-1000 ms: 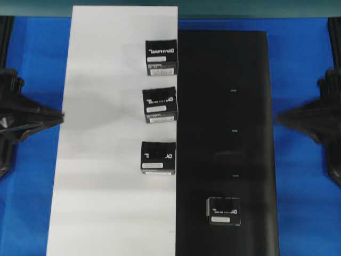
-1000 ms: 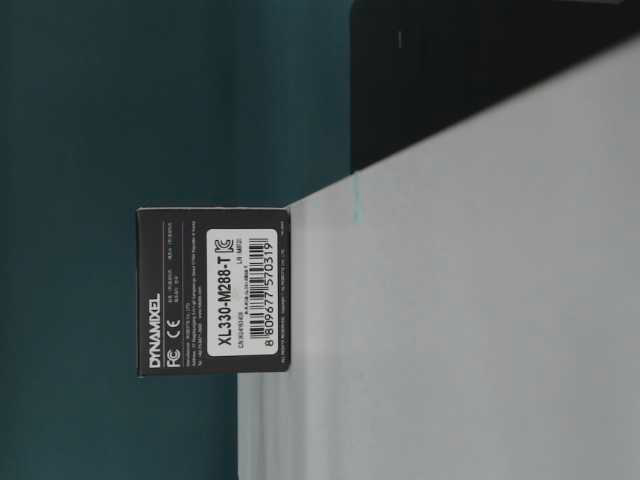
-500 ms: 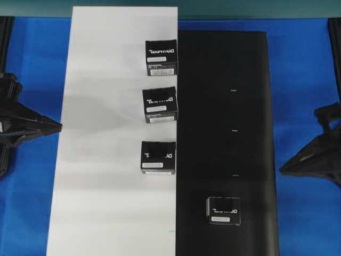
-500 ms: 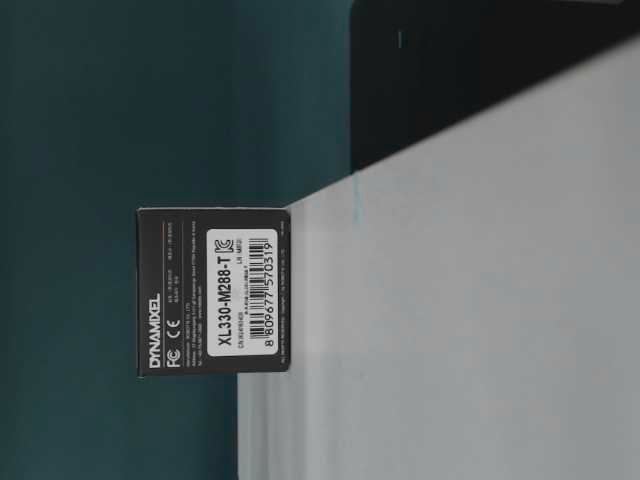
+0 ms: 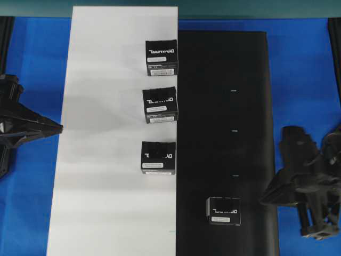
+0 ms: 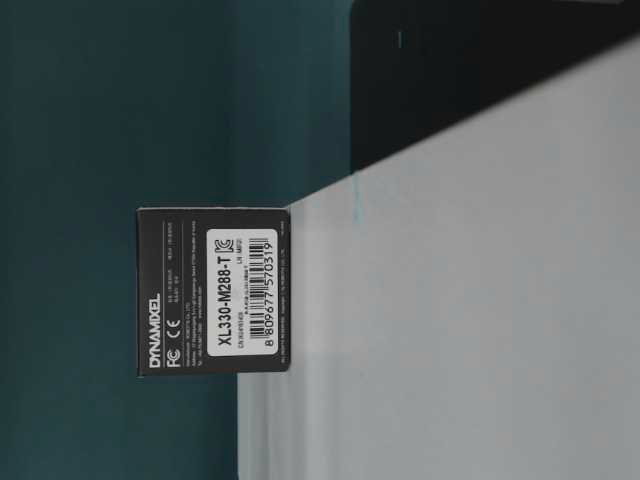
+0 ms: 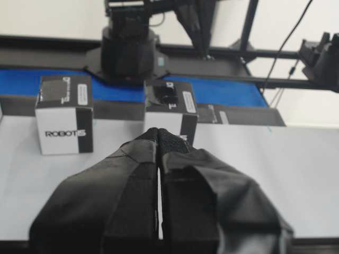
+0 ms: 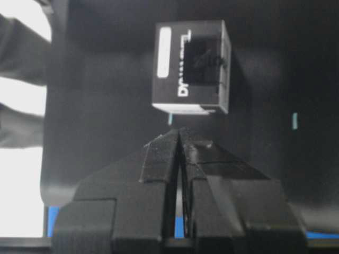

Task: Place the box from the black base onto the white base.
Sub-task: 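Move the right gripper over the box on the black base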

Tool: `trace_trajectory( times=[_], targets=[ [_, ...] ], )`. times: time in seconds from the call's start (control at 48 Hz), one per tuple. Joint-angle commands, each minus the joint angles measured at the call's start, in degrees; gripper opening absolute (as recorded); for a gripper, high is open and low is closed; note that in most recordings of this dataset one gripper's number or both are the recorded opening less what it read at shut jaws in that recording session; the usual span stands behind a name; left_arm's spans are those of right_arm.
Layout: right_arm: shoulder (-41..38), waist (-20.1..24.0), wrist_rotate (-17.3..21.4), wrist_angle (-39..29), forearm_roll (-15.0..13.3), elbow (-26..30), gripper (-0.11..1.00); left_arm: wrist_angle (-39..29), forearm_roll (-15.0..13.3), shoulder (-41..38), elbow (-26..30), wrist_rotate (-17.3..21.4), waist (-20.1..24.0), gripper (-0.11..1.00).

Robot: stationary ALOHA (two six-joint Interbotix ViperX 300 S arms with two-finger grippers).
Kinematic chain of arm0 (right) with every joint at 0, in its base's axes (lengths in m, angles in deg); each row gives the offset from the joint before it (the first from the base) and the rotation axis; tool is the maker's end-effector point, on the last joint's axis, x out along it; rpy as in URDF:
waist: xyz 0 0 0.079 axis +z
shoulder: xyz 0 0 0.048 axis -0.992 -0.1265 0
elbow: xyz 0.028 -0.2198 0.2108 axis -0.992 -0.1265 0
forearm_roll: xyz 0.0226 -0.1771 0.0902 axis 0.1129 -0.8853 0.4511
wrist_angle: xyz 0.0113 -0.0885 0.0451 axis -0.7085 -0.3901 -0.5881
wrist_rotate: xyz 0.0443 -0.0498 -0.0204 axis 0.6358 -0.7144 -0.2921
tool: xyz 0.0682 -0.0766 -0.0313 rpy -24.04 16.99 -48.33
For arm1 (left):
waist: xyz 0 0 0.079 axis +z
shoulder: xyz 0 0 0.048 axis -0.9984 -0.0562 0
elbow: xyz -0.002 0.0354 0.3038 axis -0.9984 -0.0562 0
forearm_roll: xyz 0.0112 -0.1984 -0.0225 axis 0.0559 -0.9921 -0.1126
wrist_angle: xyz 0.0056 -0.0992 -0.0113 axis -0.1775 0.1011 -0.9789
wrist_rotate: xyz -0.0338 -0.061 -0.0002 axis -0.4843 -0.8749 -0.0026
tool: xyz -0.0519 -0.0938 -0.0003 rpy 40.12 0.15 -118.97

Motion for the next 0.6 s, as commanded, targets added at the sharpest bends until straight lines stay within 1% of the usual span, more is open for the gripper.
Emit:
trace_trajectory(
  times=[0.0,0.062,0.125,0.187,0.208,0.25,0.312,0.375,0.416,0.479,0.583],
  targets=[
    [-3.1,0.2,0.5,-2.4,0.5,2.7,0.07,0.2,0.2,-0.5,1.2,-0.1,0.0,-0.02],
    [-5.3,0.3,0.6,-5.3,0.5,4.3,0.12,0.0,0.1,-0.4,1.3,-0.1,0.1,-0.02],
    [-6.8,0.4,0.6,-7.0,0.5,5.5,0.19,-0.3,0.2,-0.5,1.2,-0.1,0.2,-0.02],
    [-7.9,0.6,1.1,-7.9,1.1,6.5,0.33,-0.5,0.2,-0.5,1.2,-0.1,0.3,-0.02],
    [-8.3,0.7,1.4,-8.0,1.6,6.9,0.38,-0.6,0.2,-0.5,1.2,-0.1,0.3,-0.02],
    [-9.1,0.7,2.0,-8.3,3.6,7.5,0.5,-1.0,0.2,-0.5,1.1,-0.1,0.3,-0.02],
    [-9.9,0.4,3.1,-9.1,4.8,7.6,0.69,-1.4,0.1,-0.5,1.1,-0.2,0.4,-0.02],
    [-10.5,0.7,2.9,-9.8,4.6,7.4,0.86,-1.6,0.1,-0.5,1.1,-0.2,0.4,-0.02],
    [-10.8,0.8,3.0,-10.0,4.0,7.4,0.93,-1.6,0.2,-0.6,1.1,-0.3,0.4,-0.02],
    [-11.2,0.8,3.1,-9.8,3.1,7.6,0.99,-1.6,0.2,-0.6,1.1,-0.4,0.4,-0.02],
    [-12.4,0.9,3.2,-10.2,2.1,7.6,1.0,-1.6,0.1,-0.7,1.1,-0.4,0.4,-0.02]
  ],
)
